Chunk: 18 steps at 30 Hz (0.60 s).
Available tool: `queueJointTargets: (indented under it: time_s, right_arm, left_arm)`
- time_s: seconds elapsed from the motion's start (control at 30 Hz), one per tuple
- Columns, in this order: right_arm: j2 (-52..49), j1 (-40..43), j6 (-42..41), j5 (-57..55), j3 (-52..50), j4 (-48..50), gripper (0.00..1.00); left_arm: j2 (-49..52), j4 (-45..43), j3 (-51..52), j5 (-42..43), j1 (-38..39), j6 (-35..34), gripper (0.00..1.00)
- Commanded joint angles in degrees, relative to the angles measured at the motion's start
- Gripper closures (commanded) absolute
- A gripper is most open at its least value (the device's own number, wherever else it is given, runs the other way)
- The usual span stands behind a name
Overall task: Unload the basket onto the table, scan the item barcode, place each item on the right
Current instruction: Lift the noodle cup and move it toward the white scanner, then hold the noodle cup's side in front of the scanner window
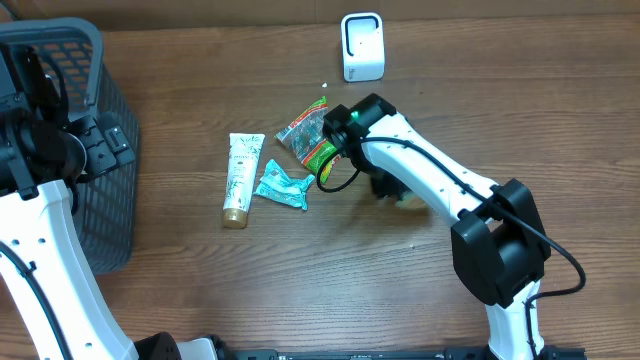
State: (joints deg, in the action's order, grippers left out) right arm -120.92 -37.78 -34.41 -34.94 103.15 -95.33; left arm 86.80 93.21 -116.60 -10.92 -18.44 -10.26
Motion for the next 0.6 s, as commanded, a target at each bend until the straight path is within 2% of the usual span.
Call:
queueJointTargets:
  time_s: [0.0,0.1,0.33,0.5,0.57]
  right_arm:
    - [0.3,-0.9,0.1,-21.5,2.1,-1.7,0.31]
    - [0.3,-0.9,0.1,-27.1,2.1,-1.7,0.37]
    - [0.3,-0.9,-0.3,-38.8,2.1,-1.0,0.37]
    - [0.3,-0.9,0.2,-34.3,2.1,8.9,0.29]
    - [0.3,-0.3,6.9,-25.7,2.1,16.7,0.3]
  left_arm:
    - [0.1,-0.1,0.0,0.3,-0.3,1.1,0.0]
    - [0.1,-0.1,0.0,0.3,-0.3,1.1,0.0]
    - [0.1,-0.1,0.0,0.3,-0.3,1.1,0.0]
    - [0.1,-0.1,0.0,0.3,-0.3,1.1,0.0]
    - [0.1,-0.1,0.0,0.3,-0.3,1.1,0.0]
